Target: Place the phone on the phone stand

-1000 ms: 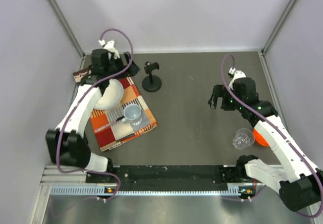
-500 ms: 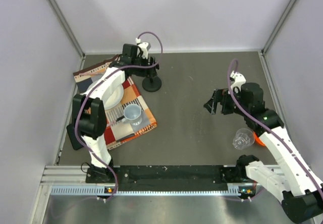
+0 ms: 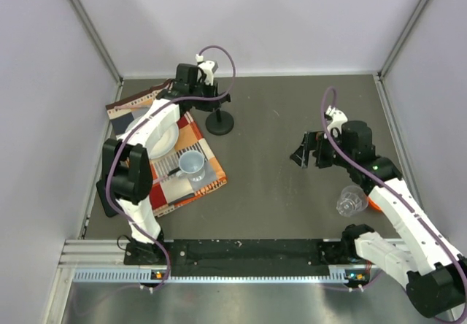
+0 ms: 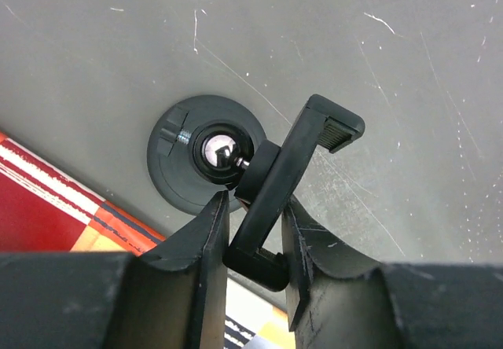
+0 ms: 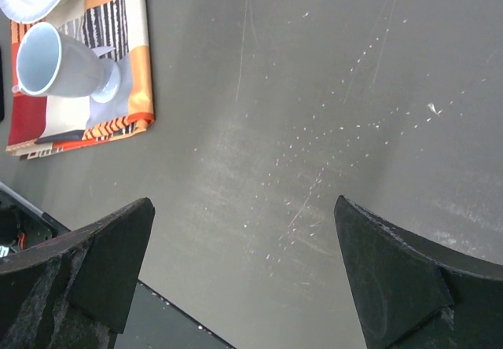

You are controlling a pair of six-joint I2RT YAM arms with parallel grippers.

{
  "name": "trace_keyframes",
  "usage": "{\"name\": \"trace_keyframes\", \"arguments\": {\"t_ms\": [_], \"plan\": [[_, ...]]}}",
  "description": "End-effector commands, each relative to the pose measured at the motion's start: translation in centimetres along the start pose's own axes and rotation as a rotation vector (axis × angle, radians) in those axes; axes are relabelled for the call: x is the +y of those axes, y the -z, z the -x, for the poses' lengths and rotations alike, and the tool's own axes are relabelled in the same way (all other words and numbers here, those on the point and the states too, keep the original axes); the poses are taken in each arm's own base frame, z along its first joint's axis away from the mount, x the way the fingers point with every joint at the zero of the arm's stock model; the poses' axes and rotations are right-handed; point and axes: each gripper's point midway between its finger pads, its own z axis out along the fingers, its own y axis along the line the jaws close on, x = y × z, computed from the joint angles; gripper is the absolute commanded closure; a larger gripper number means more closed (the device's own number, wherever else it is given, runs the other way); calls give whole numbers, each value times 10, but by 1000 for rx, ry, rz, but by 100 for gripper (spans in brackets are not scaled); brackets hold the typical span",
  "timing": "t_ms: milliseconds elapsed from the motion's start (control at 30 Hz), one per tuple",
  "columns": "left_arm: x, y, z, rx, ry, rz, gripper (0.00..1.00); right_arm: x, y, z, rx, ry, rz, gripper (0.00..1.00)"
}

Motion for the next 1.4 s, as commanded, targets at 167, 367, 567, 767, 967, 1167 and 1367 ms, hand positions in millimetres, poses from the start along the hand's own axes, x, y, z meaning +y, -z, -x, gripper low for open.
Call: {"name": "trace_keyframes", "arguments": {"t_ms": [167,367,567,767,967,1167,1367], "plan": [[-106,55,15,-91,-33,-254,100,4,-13,-6,4,55,50,1],[-181,62,-43,10,-148,-450,100,20,-18,-5,-54,118,119,10],[-203,56,-72,4,-235,-450,100,36,-21,13,-294,159,146,37],[-215,55,-80,10,-224,-454,100,41,-28,11,-474,168,97,53],[-219,55,-80,7,-229,-447,100,52,-29,29,-567,196,89,57],[-224,56,-80,14,-226,-472,100,75,-39,35,-523,305,165,56],[-226,57,-83,25,-248,-489,100,83,-39,44,-573,349,194,57]]}}
